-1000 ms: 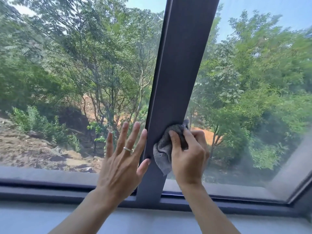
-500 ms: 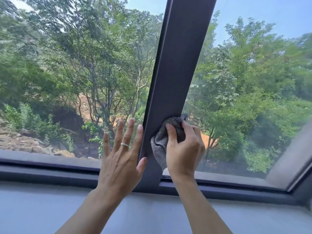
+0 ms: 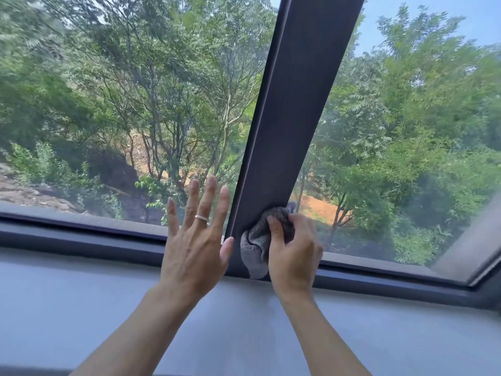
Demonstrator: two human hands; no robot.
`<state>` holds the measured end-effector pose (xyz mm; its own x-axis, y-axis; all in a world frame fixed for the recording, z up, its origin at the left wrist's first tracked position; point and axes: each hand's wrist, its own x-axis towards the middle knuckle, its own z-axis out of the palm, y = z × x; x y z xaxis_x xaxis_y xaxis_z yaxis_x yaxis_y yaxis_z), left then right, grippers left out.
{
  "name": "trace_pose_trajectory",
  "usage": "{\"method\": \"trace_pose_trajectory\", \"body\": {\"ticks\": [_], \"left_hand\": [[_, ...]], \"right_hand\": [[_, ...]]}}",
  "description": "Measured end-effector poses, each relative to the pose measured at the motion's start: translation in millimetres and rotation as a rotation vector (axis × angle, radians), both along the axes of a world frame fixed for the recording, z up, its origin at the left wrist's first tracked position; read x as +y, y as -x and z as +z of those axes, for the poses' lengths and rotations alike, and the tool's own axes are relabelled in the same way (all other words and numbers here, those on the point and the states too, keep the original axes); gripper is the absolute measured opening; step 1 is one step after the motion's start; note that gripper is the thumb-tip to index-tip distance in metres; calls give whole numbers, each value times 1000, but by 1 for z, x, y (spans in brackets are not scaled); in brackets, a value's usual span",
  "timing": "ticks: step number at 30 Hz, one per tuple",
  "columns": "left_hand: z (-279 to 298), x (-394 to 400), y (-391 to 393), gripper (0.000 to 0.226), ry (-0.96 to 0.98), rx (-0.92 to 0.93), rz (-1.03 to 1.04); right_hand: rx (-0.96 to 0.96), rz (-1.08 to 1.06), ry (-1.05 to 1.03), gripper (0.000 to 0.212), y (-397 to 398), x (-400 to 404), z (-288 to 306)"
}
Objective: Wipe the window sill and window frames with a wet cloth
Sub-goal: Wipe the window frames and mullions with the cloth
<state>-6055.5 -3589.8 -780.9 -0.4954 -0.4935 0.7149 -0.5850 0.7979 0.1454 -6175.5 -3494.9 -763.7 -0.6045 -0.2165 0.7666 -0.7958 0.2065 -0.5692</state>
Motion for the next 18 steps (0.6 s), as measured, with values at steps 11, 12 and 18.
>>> {"method": "trace_pose_trajectory", "body": {"ticks": [11, 12, 18], "left_hand": [[-25, -1, -8, 100, -10, -79, -26], [-24, -1, -8, 100, -8, -81, -29], [-34, 0, -10, 98, 8, -100, -36]], "right_hand": [[-123, 15, -94, 14, -17, 7, -31], [-150, 41, -148, 14, -19, 12, -37], [-150, 7, 11, 19, -8, 4, -1]]}}
